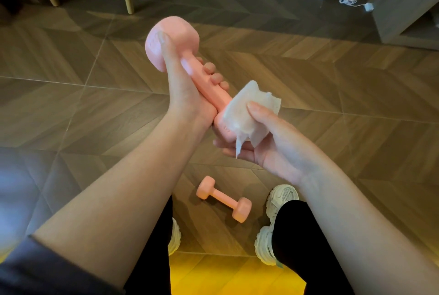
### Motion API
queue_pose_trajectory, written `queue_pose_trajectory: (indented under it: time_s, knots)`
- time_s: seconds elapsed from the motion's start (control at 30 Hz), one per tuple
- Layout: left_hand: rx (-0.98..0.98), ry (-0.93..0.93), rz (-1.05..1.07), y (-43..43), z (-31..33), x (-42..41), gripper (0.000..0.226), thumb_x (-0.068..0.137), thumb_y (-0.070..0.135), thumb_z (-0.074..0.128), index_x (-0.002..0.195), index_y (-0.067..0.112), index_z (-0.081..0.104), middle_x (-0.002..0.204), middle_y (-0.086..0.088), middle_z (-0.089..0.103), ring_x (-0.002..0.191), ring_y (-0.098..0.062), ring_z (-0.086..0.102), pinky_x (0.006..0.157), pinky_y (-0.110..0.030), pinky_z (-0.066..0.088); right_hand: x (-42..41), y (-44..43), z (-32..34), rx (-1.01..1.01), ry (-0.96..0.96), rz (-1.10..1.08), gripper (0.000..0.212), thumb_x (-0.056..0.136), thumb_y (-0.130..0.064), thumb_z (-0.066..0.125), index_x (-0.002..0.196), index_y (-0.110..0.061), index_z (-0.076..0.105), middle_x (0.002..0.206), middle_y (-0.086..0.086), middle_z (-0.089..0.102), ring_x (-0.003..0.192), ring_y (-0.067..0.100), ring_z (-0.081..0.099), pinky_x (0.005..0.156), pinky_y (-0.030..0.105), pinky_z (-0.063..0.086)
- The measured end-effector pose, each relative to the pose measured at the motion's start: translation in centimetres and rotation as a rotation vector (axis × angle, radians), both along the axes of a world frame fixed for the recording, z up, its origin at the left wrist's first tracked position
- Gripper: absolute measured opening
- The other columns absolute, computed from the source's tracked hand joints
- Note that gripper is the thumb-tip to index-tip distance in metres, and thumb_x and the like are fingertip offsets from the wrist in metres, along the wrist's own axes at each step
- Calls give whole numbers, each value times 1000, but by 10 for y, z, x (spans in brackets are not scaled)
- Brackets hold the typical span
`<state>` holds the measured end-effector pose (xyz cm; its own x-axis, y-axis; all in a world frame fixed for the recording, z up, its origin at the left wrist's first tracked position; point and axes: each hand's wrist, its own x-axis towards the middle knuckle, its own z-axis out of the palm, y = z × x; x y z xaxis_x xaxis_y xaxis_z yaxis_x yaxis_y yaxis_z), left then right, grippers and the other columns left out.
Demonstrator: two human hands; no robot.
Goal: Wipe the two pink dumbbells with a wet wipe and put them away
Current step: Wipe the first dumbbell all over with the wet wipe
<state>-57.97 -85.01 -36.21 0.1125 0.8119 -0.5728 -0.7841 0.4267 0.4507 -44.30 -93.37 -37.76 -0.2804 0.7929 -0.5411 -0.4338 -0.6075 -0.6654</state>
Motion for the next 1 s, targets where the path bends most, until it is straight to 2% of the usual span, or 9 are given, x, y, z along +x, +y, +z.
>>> queue_pose_trajectory:
  time_s: [0.1,0.17,0.3,0.47,0.57,0.63,0.8,0.93,1.0]
  knots:
    - [-32,61,-20,2,1,-1,68,82,80,46,82,13,56,71,-3,56,59,-19,55,65,-31,50,-1,2,-5,79,-71,-25,61,84,-23,71,139,-8,47,132,22,60,120,39,60,95,51,54]
    - [-56,96,-34,3,2,-2,70,83,80,44,87,12,58,76,-5,57,64,-21,57,69,-36,52,-2,4,-6,104,-172,-26,66,77,-22,74,137,-13,49,126,16,64,109,30,67,81,41,59]
    - [-48,98,-78,1,2,-1,70,83,81,41,90,13,55,69,-3,54,63,-22,55,75,-42,51,-5,5,-14,130,-387,-27,87,58,-37,85,134,-22,46,127,12,60,112,31,65,75,40,56]
    - [-16,56,-76,-1,2,1,70,83,82,40,86,13,52,66,-3,51,59,-18,51,68,-34,48,-14,7,-18,183,-505,-124,90,54,-50,81,132,-22,46,124,10,62,107,26,66,72,33,56]
    - [-3,45,-85,-2,1,5,71,83,83,39,86,13,52,67,-3,50,59,-18,49,67,-34,47,-15,9,-15,149,-527,-168,84,59,-57,76,131,-21,50,119,9,67,103,24,69,77,41,60]
    - [-6,52,-92,-2,1,6,71,83,83,40,91,13,52,68,-3,51,60,-19,50,66,-33,48,-14,9,-12,168,-513,-158,65,73,-55,69,126,-20,55,112,8,71,99,22,70,84,46,57]
    - [-22,40,-48,4,1,2,69,85,79,41,91,11,54,67,-4,53,61,-18,52,69,-34,49,-6,5,-6,228,-403,-96,54,89,-53,50,128,-16,59,112,12,71,99,24,69,87,45,56]
    - [-28,-26,-19,5,1,-5,67,85,80,38,84,14,49,65,-2,48,56,-19,48,65,-32,45,5,4,-4,263,-280,-2,48,93,-40,53,135,-16,53,127,12,65,114,28,63,95,45,53]
    - [-28,-46,-3,5,1,-8,67,84,80,39,81,14,49,65,-2,47,56,-19,47,66,-33,44,8,4,-4,294,-259,46,40,91,-31,57,128,-17,56,118,9,68,109,23,65,92,41,54]
